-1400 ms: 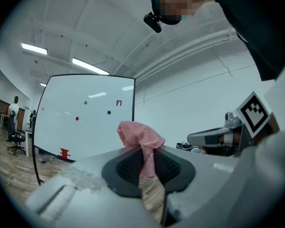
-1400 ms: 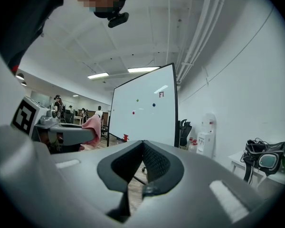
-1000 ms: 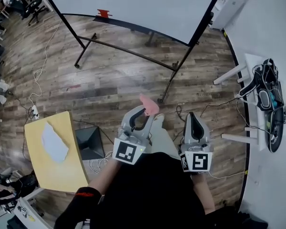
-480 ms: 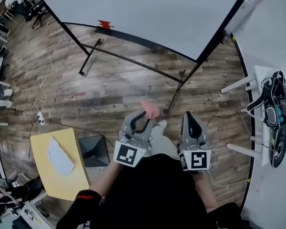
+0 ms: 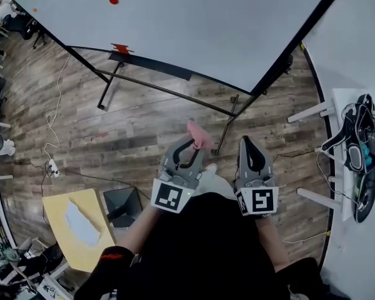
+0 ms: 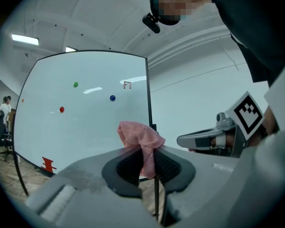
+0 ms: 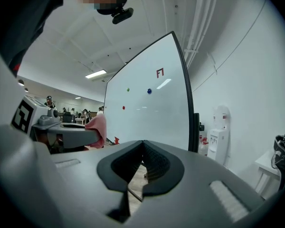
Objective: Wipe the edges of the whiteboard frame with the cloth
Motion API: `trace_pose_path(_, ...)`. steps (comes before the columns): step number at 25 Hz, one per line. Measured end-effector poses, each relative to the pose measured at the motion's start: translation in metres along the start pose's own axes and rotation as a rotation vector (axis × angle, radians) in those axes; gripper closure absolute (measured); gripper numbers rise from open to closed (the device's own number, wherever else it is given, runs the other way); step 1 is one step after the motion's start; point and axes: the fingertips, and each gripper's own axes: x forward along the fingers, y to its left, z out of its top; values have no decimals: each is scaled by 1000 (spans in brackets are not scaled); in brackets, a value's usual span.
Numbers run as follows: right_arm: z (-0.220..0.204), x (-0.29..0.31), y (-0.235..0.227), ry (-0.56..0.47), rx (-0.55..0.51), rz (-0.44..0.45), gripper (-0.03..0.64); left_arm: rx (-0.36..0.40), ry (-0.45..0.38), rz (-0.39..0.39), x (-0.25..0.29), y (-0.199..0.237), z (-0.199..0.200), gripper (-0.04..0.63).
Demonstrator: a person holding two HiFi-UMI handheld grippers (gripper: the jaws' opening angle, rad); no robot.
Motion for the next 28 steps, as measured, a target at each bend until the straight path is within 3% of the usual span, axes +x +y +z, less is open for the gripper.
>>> trace_pose_path(4,-3,18,-15,15,8,-23,615,-12,4,-20,26,11,-2,548)
trace_pose_path(8,-6,34,-22,41,15,-68,615,-25,25,-94,51,20,-6,548)
trace_pose_path(15,-15,56,-46,78,14,-231,615,-3,40,-304,99,26,-20,548)
trace_pose_path(19,-17,70,-51,100,29,-347,615,-30,48,-416,122,40,-23,548)
trace_pose_path(28,-21,92,-50,114,50,-557,615,24,89,-666,154,53,-46,548)
